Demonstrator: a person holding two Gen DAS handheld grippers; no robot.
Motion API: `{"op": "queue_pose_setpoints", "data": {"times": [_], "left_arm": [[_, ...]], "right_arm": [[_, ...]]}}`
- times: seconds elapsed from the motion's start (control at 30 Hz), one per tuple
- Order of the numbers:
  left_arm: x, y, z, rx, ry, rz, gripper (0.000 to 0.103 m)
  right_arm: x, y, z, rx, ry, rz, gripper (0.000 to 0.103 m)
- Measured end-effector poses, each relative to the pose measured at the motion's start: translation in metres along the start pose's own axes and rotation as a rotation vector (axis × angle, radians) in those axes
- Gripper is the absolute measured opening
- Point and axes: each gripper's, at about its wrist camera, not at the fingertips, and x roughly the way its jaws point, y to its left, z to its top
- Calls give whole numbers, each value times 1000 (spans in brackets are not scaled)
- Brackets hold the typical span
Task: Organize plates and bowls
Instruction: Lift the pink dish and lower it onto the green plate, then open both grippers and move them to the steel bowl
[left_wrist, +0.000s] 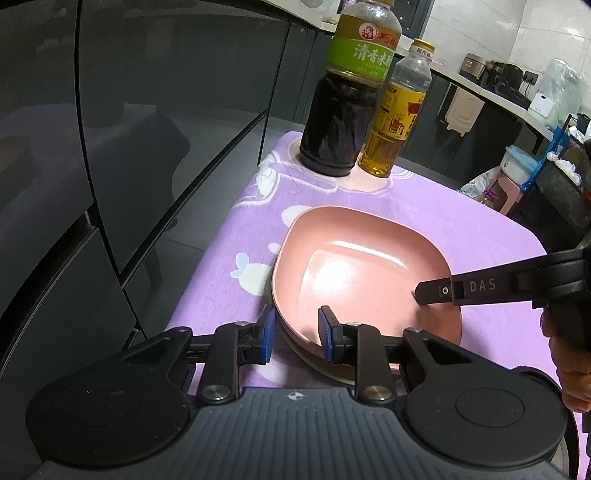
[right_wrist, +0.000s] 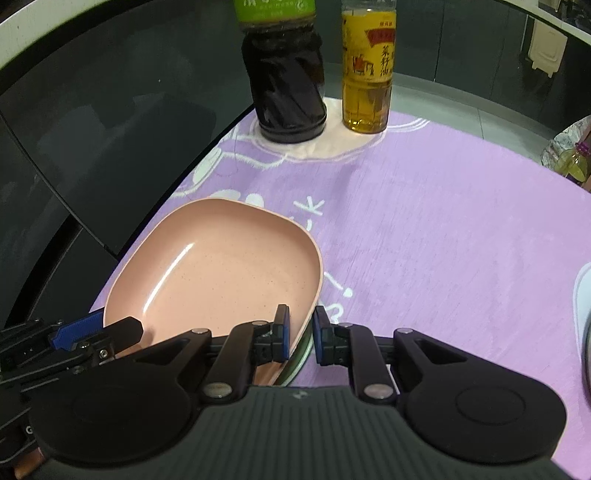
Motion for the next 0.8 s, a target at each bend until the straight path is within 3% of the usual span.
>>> {"op": "queue_pose_setpoints", "data": {"times": [0.47, 0.8], "left_arm": [[-11, 0, 4, 6, -24, 25, 24], [-28, -16, 10, 36, -81, 60, 24]], "right_arm": [[-2, -3, -3, 15, -3, 19, 5], [-26, -16, -7, 37, -71, 68, 13]]}}
